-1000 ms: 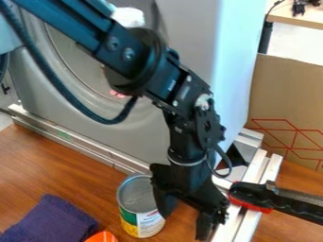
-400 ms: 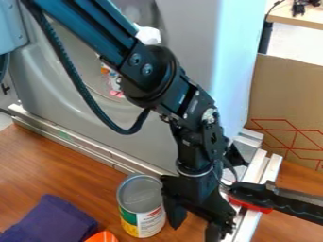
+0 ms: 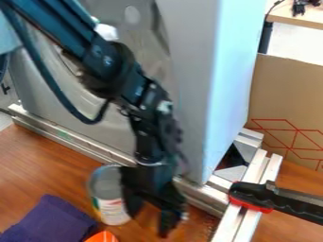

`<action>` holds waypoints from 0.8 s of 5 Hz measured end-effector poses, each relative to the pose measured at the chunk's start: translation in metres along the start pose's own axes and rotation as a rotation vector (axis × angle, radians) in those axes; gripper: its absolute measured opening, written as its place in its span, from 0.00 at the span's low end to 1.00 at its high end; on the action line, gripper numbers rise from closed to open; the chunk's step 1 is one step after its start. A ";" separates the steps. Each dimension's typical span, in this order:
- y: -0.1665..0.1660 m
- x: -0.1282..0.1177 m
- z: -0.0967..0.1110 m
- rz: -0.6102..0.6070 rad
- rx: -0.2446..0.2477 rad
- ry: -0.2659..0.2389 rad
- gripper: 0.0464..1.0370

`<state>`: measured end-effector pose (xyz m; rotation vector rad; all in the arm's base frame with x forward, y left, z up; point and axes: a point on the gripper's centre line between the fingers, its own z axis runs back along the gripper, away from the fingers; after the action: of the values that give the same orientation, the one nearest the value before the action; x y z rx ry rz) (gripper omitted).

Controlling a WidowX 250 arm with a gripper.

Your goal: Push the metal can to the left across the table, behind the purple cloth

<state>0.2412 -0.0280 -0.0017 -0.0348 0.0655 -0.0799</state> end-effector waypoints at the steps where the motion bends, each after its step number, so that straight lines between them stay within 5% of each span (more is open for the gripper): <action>1: 0.032 -0.004 0.000 0.019 0.007 0.016 0.96; 4: 0.132 -0.041 0.001 0.153 0.103 0.095 0.96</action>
<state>0.2110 0.1071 -0.0028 0.0767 0.1583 0.0677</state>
